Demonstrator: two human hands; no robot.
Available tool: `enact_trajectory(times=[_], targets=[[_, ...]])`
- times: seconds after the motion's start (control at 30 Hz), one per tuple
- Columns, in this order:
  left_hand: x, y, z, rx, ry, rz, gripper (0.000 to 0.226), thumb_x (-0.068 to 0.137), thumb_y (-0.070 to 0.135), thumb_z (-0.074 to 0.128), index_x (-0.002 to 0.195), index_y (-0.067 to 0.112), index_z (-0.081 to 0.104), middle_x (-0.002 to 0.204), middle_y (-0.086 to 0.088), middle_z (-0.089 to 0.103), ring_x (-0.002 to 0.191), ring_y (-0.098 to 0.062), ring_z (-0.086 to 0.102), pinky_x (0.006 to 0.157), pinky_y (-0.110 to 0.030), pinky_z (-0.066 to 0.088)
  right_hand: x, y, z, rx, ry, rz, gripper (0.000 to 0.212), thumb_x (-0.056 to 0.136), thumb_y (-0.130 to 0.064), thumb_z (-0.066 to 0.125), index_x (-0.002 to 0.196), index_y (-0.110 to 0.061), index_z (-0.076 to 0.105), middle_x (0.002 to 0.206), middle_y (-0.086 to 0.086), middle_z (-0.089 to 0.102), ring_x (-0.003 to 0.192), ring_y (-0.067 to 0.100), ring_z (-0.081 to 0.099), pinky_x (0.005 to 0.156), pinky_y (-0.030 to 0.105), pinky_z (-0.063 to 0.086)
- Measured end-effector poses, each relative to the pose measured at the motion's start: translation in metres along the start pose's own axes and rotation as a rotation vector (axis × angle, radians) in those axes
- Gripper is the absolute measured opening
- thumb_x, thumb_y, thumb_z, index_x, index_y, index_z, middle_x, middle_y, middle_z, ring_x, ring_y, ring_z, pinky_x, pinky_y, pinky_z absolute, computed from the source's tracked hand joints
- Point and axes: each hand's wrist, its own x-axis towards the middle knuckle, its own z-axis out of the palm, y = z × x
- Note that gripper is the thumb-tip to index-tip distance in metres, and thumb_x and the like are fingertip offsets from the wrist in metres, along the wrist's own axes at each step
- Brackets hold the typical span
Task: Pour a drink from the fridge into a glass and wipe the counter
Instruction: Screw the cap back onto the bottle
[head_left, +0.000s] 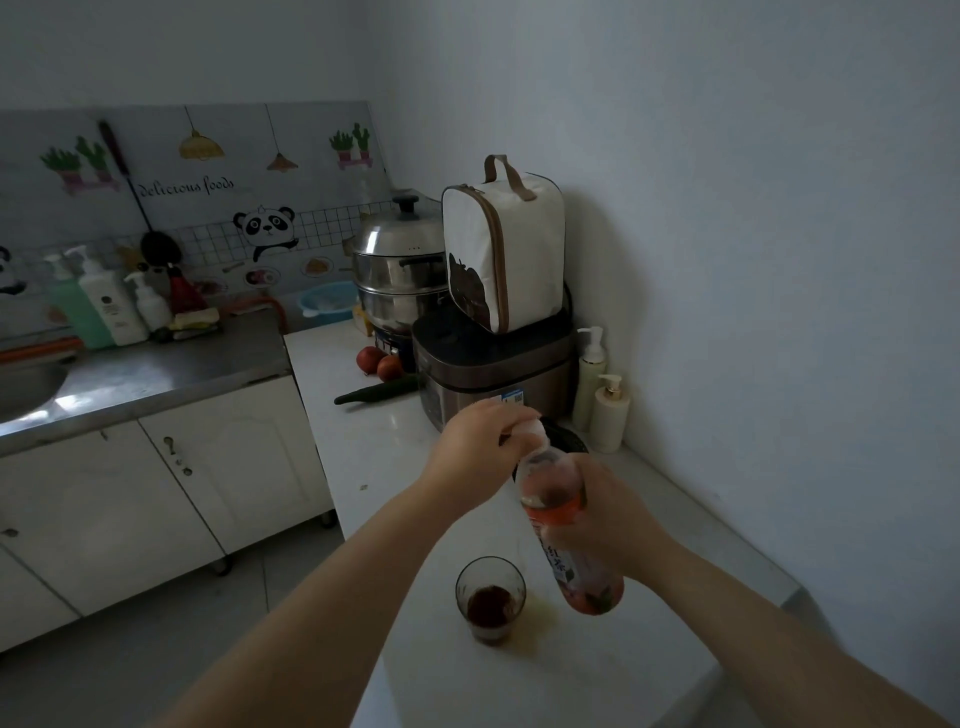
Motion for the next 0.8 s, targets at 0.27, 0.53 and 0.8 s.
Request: enact_trajectory(times=[0.27,0.53,0.8], targets=[[0.002,-0.003,0.0,-0.103,-0.006,-0.079,0.06,0.085,0.042,0.063,0.139,0.03,0.039,0.133,0.006,0.049,0.112,-0.006,0.046,0.089,-0.021,0.038,0.001,0.001,0.0,0.008,0.018,-0.012,0.066,0.06,-0.033,0.074,0.118,-0.029,0.044,0.109,-0.005,0.055,0.094,0.012,0.055,0.083,0.03,0.052],[0.0,0.004,-0.002,-0.036,-0.042,-0.026,0.028,0.096,0.022,0.051,0.122,0.021,0.062,0.121,-0.002,0.065,0.113,-0.016,0.057,0.096,-0.032,0.047,0.002,0.004,0.005,0.006,0.017,-0.02,0.062,0.058,-0.036,0.073,0.114,-0.031,0.045,0.108,-0.008,0.05,0.095,0.011,0.053,0.078,0.025,0.048],[0.001,0.007,0.0,-0.026,0.039,-0.079,0.049,0.088,0.044,0.058,0.133,0.027,0.049,0.125,0.008,0.056,0.109,-0.004,0.05,0.087,-0.021,0.041,-0.004,0.002,-0.001,0.011,0.031,-0.046,0.057,0.062,-0.031,0.073,0.113,-0.026,0.048,0.105,-0.009,0.051,0.097,0.011,0.053,0.078,0.024,0.048]])
